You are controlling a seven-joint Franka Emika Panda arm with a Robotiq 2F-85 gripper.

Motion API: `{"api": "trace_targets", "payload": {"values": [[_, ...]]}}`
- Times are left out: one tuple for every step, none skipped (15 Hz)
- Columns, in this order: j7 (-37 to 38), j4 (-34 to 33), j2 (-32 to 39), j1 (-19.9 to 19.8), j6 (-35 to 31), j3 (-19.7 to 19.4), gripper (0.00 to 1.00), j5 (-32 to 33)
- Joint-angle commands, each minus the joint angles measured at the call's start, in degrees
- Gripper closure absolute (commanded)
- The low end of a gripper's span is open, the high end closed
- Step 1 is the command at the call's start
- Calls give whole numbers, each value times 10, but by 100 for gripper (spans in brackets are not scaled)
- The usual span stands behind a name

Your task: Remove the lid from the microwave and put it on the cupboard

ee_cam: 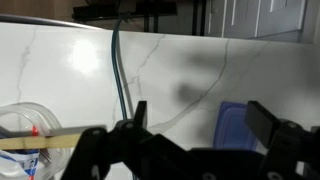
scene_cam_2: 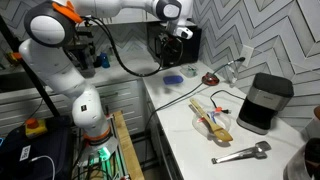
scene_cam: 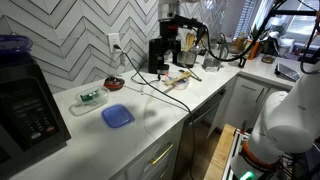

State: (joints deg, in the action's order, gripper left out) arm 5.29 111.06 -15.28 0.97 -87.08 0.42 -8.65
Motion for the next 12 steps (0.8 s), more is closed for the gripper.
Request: {"api": "trace_targets", "payload": {"values": [[-1,-2,1,-3,2,2,0,0],[-1,-2,1,-3,2,2,0,0],[-1,-2,1,-3,2,2,0,0],[-1,-2,1,-3,2,2,0,0],[-1,-2,1,-3,2,2,0,0],[-1,-2,1,-3,2,2,0,0],[-1,-2,1,-3,2,2,0,0],[-1,-2,1,-3,2,2,0,0],[-6,-24,11,4,-12,8,0,-5],[-10,-39,16,8,-22,12,0,-10],[-16,-67,24,16,-33,19,0,-18],[-18,-95,33,21,-39,26,0,-18]]}}
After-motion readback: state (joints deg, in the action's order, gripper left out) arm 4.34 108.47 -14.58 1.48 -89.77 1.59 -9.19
